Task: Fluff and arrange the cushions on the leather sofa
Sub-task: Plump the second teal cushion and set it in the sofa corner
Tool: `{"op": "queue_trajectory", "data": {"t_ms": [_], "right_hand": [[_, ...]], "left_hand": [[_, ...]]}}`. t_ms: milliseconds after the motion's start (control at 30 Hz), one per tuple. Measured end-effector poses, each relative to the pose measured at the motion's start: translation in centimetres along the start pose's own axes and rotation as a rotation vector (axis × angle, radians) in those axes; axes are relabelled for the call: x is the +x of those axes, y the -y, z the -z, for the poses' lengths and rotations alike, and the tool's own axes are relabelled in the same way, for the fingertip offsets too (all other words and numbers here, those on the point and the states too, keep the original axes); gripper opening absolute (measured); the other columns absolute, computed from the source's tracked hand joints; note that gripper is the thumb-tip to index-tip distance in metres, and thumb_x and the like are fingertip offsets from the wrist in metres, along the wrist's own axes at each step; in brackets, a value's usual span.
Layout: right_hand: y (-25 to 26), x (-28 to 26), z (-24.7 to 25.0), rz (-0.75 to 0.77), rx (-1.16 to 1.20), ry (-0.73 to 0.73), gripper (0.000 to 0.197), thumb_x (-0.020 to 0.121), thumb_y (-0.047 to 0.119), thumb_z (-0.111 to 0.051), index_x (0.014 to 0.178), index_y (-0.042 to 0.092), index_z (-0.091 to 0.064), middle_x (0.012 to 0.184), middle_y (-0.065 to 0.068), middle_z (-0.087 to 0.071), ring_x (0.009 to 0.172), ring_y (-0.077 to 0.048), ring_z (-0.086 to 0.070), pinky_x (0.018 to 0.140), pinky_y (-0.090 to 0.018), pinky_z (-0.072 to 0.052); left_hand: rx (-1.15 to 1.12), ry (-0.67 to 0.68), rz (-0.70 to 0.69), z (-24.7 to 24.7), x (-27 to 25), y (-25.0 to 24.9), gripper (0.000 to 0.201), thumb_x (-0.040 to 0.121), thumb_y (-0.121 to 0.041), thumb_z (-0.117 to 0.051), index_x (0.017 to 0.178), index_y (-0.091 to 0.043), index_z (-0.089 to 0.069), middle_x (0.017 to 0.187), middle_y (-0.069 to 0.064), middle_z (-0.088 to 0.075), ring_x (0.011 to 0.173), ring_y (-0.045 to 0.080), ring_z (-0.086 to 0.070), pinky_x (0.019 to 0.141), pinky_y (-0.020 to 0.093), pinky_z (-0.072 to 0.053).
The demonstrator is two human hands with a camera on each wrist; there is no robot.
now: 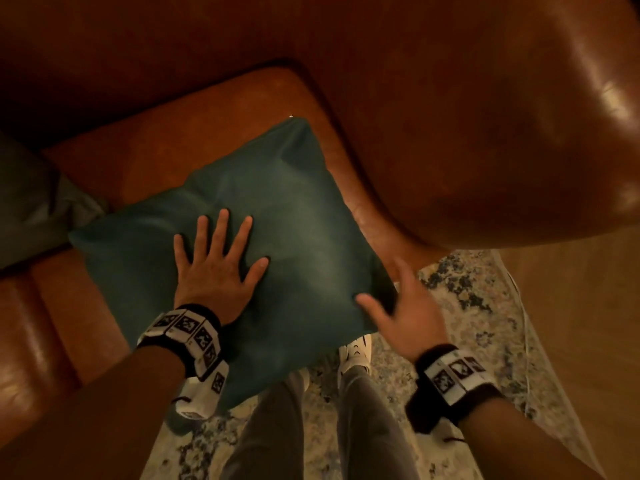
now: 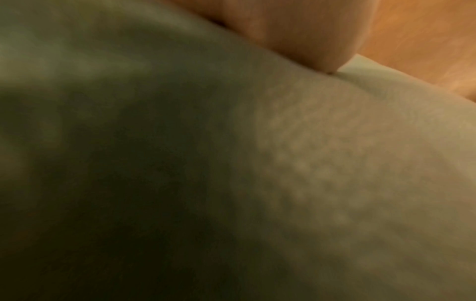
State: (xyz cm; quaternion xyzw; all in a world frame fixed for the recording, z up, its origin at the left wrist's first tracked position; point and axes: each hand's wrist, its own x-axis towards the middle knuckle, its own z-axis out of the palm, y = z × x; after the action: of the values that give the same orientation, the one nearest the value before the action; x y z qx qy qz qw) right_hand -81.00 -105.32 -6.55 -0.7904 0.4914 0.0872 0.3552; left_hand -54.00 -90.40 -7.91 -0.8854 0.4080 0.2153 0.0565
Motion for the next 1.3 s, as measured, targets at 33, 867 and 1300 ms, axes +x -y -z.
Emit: {"op": "queue_trajectory", "data": {"t_ms": [33, 867, 1300], "right_hand": [[1.2, 0.3, -0.9, 0.083, -0.044, 0.089, 0.089, 0.082, 0.075, -0.051, 0.152, 0.032, -0.017, 0.155, 0.001, -0.038, 0.135, -0.020, -0.045, 0.110, -0.044, -0.041], [14.3, 5.9, -2.0, 0.687, -0.843, 0.335, 0.090, 0.085, 0.062, -0.059, 0.154, 0.034, -0.009, 0.167, -0.005, 0.001, 0.153, -0.023, -0.002, 0.120, -0.048, -0.013], [15.0, 7.9, -1.7, 0.784, -1.021, 0.308, 0.086, 0.088, 0.071, -0.045, 0.155, 0.035, -0.006, 0.167, -0.004, -0.003, 0.153, -0.019, -0.007, 0.117, -0.044, -0.022]], "left_hand": [[-0.005, -0.001, -0.003, 0.1, -0.1, 0.1, 0.071, 0.085, -0.074, -0.007, 0.147, -0.048, 0.014, 0.162, -0.007, 0.009, 0.149, 0.024, 0.011, 0.117, 0.058, 0.002], [-0.721, 0.211, 1.299, -11.2, -22.5, 5.9, 0.072, 0.092, -0.066, -0.012, 0.153, -0.031, 0.003, 0.162, 0.009, 0.006, 0.148, 0.036, 0.003, 0.117, 0.058, 0.000], [-0.152, -0.133, 0.085, -10.1, -15.0, -0.5, 0.067, 0.089, -0.065, -0.040, 0.150, -0.040, -0.024, 0.160, -0.001, -0.020, 0.147, 0.028, -0.016, 0.117, 0.053, -0.011]]}}
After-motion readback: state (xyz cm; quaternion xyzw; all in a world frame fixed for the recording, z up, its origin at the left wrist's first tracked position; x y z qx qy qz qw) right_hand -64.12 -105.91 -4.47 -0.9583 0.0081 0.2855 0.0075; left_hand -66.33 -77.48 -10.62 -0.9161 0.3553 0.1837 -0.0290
